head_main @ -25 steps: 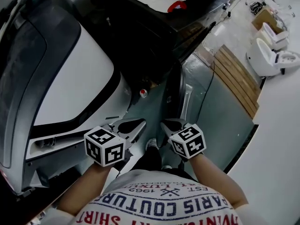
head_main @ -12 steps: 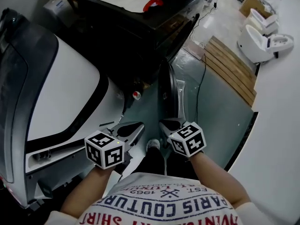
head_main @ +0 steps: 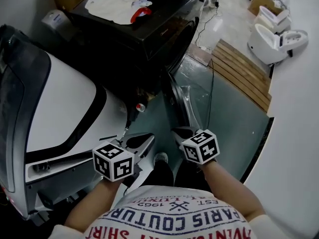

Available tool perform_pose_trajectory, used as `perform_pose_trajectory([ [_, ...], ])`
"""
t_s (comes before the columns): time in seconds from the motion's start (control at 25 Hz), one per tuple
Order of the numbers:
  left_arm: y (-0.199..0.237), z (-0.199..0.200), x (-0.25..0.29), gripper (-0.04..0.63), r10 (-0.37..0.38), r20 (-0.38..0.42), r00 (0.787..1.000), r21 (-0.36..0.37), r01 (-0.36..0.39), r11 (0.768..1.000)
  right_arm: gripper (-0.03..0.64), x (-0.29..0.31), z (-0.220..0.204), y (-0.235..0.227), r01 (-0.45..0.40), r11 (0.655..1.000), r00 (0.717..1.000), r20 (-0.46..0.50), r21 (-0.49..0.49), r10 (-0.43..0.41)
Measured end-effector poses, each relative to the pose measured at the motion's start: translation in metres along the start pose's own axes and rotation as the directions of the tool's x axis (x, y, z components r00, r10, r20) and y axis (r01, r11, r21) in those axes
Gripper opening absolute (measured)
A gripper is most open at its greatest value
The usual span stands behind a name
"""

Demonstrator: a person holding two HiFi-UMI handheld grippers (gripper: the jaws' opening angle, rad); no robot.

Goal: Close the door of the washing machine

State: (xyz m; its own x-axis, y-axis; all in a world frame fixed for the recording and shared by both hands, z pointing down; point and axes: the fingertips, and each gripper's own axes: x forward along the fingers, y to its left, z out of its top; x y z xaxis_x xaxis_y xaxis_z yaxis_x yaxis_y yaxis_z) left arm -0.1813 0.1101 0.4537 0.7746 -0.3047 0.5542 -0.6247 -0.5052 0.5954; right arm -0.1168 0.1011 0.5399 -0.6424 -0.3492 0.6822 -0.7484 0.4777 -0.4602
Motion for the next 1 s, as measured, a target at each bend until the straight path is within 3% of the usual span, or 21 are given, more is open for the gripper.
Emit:
perform_pose_trajectory([
  [0.4,-0.032,0.028,0.045,0.028,0.074,0.036,0.997,-0.044,-0.073,0.996,0.021,-0.034,0.007,-0.058,-0.076,0.995,0.997,-0.006,0.062,0.077],
  [1.0,-0.07,0.088,0.133,0.028,0.181,0.114,0.977,-0.077,-0.173,0.982,0.023,-0.074,0.02,-0.158,-0.141,0.988,0.988,-0.053,0.056,0.144],
])
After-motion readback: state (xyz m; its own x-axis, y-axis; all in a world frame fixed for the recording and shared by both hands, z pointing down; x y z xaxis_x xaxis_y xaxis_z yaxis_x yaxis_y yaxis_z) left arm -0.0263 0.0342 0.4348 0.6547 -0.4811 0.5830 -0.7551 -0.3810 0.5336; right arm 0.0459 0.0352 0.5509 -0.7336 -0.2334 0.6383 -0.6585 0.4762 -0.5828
